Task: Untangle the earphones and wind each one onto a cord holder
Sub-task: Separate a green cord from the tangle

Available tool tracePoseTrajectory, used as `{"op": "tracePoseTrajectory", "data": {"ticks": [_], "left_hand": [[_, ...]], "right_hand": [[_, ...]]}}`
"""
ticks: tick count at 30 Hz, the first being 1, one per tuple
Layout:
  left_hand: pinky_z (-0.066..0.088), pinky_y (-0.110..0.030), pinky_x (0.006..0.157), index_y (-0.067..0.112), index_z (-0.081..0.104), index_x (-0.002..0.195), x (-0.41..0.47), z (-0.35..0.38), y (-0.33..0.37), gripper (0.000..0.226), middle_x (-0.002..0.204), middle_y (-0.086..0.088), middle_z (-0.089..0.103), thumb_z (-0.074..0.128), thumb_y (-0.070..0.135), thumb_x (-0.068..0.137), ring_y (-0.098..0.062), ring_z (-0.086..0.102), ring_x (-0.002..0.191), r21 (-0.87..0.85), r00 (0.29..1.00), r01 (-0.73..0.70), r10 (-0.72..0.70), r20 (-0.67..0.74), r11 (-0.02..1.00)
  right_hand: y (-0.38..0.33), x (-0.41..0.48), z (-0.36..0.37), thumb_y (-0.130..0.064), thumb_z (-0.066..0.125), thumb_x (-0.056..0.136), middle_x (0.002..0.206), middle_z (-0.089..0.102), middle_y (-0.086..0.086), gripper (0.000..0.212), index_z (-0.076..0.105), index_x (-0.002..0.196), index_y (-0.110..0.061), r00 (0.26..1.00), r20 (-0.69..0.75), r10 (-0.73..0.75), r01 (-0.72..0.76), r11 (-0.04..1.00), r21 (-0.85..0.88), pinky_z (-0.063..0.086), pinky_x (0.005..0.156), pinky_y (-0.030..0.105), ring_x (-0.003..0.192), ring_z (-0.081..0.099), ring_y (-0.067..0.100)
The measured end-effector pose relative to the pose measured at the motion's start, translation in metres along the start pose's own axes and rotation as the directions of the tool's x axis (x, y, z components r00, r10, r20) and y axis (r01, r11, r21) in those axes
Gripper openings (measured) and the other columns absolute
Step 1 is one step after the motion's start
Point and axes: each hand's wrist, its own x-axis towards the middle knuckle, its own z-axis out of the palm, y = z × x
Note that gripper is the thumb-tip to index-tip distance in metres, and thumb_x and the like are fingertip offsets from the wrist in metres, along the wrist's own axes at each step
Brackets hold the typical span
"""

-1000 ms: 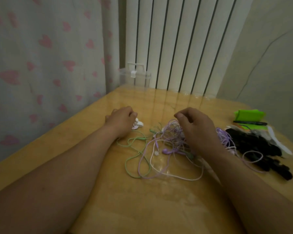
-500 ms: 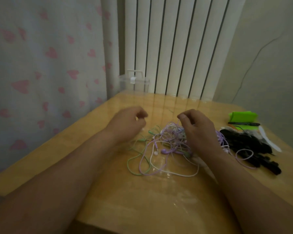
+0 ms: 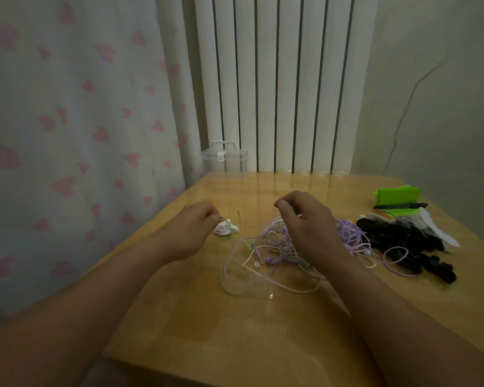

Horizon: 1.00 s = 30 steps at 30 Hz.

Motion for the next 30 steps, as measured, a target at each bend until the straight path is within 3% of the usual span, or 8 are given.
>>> {"op": "tracePoseTrajectory", "data": {"ticks": [7, 10, 13, 16, 19, 22, 26, 30], "left_hand": [[0.046, -0.033, 0.091, 0.017, 0.070, 0.117, -0.003, -0.006, 0.074, 0.023, 0.115, 0.002, 0.069, 0.051, 0.028, 0.108, -0.011, 0.060, 0.109, -0.483, 0.994, -0.032, -0.020, -0.103, 0.875], [0.045, -0.033, 0.098, 0.016, 0.070, 0.123, 0.003, 0.001, 0.091, 0.026, 0.121, 0.004, 0.070, 0.051, 0.025, 0.108, -0.012, 0.062, 0.119, -0.623, 0.990, -0.044, -0.051, -0.134, 0.781], [0.051, -0.038, 0.092, 0.005, 0.062, 0.128, 0.012, 0.002, 0.097, 0.032, 0.113, -0.006, 0.077, 0.041, 0.021, 0.110, -0.021, 0.072, 0.112, -0.907, 0.989, 0.034, -0.146, -0.031, 0.420], [0.054, -0.027, 0.056, 0.009, 0.051, 0.105, 0.019, -0.006, 0.102, 0.019, 0.074, -0.003, 0.063, 0.036, 0.017, 0.111, -0.013, 0.059, 0.053, -0.992, 0.990, 0.100, -0.104, 0.091, 0.082], [0.024, -0.021, 0.036, 0.015, 0.044, 0.088, 0.023, -0.018, 0.100, 0.020, 0.066, -0.003, 0.047, 0.038, 0.013, 0.107, -0.010, 0.031, 0.042, -0.919, 0.996, 0.044, -0.091, 0.008, 0.392], [0.042, -0.026, 0.055, 0.010, 0.057, 0.098, 0.017, -0.021, 0.089, 0.016, 0.093, -0.003, 0.061, 0.049, 0.020, 0.107, -0.013, 0.055, 0.068, -0.200, 0.984, -0.167, 0.151, -0.090, 0.966], [0.059, -0.039, 0.082, 0.026, 0.075, 0.108, 0.004, -0.013, 0.078, 0.049, 0.094, 0.007, 0.074, 0.056, 0.069, 0.094, -0.008, 0.069, 0.088, 0.342, 0.968, -0.187, 0.114, 0.222, 0.921], [0.050, -0.034, 0.071, 0.021, 0.074, 0.082, -0.001, -0.020, 0.072, 0.035, 0.084, 0.008, 0.069, 0.062, 0.048, 0.100, -0.010, 0.062, 0.080, 0.033, 0.985, -0.105, 0.100, 0.138, 0.994]], "right_hand": [[-0.033, -0.016, 0.018, -0.059, 0.075, 0.087, 0.148, 0.054, -0.011, 0.088, 0.033, 0.158, -0.029, 0.908, 0.406, 0.103, -0.266, 0.890, 0.370, 0.050, 0.105, 0.034, 0.131, 0.054, 0.004], [-0.041, -0.016, 0.021, -0.036, 0.078, 0.093, 0.120, 0.074, -0.002, 0.059, 0.053, 0.144, -0.021, 0.899, 0.423, 0.114, -0.278, 0.895, 0.349, 0.053, 0.088, 0.027, 0.105, 0.069, 0.004], [-0.039, -0.016, 0.018, -0.025, 0.069, 0.100, 0.086, 0.080, 0.003, 0.017, 0.074, 0.114, -0.016, 0.890, 0.452, 0.058, -0.216, 0.927, 0.305, 0.048, 0.066, 0.025, 0.070, 0.063, 0.010], [-0.031, -0.018, 0.012, -0.028, 0.071, 0.099, 0.080, 0.078, 0.002, 0.016, 0.076, 0.108, -0.015, 0.842, 0.538, 0.042, -0.200, 0.950, 0.238, 0.047, 0.060, 0.015, 0.067, 0.066, 0.007], [-0.026, -0.014, 0.007, -0.027, 0.075, 0.096, 0.076, 0.075, -0.003, 0.014, 0.077, 0.103, -0.015, 0.850, 0.523, 0.059, -0.192, 0.960, 0.204, 0.048, 0.059, 0.014, 0.068, 0.069, 0.004], [-0.023, -0.009, 0.006, -0.029, 0.072, 0.097, 0.082, 0.076, -0.003, 0.010, 0.075, 0.100, -0.019, 0.908, 0.411, 0.081, -0.167, 0.970, 0.176, 0.056, 0.063, 0.029, 0.075, 0.072, 0.014], [-0.017, -0.004, 0.003, -0.023, 0.070, 0.098, 0.087, 0.075, -0.005, 0.006, 0.074, 0.100, -0.019, 0.960, 0.277, 0.045, -0.097, 0.980, 0.174, 0.056, 0.073, 0.027, 0.082, 0.070, 0.005], [-0.014, -0.001, -0.007, -0.029, 0.066, 0.101, 0.081, 0.075, -0.001, 0.014, 0.075, 0.101, -0.017, 0.959, 0.277, 0.057, -0.141, 0.946, 0.293, 0.055, 0.074, 0.028, 0.078, 0.071, 0.006]]}}
